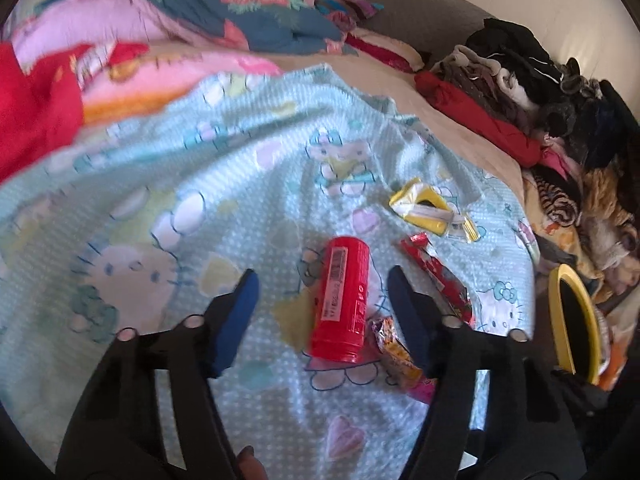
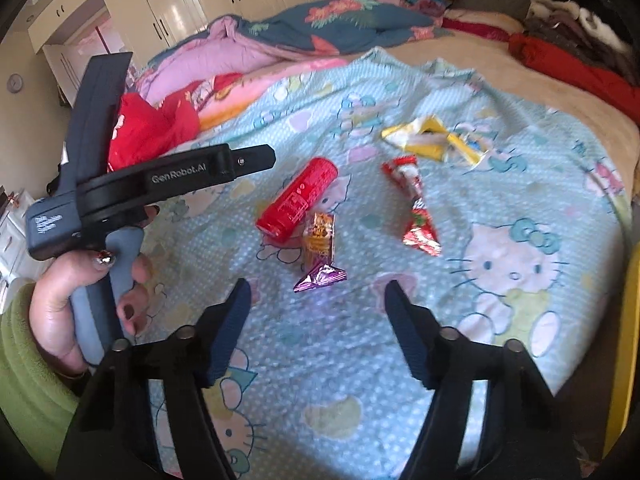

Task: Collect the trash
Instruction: 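Grasp the red cylindrical tube with the left gripper while the right gripper grasps an orange wrapper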

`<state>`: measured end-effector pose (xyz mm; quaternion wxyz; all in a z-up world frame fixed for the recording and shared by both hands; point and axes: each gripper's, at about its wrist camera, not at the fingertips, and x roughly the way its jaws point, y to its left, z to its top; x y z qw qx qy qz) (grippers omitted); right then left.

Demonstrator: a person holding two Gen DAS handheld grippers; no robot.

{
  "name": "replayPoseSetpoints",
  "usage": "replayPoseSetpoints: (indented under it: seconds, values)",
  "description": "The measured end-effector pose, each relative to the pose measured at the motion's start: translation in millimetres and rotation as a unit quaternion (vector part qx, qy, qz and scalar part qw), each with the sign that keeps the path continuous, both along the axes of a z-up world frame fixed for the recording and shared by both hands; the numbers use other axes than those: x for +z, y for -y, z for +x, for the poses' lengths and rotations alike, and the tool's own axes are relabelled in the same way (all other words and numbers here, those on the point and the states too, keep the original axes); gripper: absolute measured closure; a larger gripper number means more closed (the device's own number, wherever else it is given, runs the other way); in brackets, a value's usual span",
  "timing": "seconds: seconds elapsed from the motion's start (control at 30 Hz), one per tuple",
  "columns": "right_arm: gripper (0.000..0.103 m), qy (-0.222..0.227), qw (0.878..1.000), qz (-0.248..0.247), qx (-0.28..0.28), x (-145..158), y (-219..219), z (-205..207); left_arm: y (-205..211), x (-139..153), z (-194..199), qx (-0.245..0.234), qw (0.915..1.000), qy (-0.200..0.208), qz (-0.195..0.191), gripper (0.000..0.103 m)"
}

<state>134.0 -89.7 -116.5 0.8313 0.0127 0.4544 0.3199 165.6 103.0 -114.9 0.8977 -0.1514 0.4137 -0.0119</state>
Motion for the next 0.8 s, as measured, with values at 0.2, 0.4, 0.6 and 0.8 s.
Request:
replayPoseSetpoints:
  seconds: [0.2,0.4,0.6,0.8]
  values:
    - [0.059,-0.030,1.000,-0.001,0.003,-18,-10,13,4,-15,8,-0.013,0.9997,-0.019,-0.009,0.063]
    - [0.069,-0.044,0.999,0.006,0.001,-27,-12,20,4,-24,16,-0.017,0.9989,-0.029,-0.032,0.063]
    - [0.071,-0.044,0.999,0.015,-0.002,-28,-12,24,8,-34,22,-0.020,0.9976,-0.042,-0.051,0.063]
    - [0.073,-0.041,0.999,0.028,-0.011,-26,-5,21,6,-40,23,-0.017,0.9965,-0.050,-0.065,0.067]
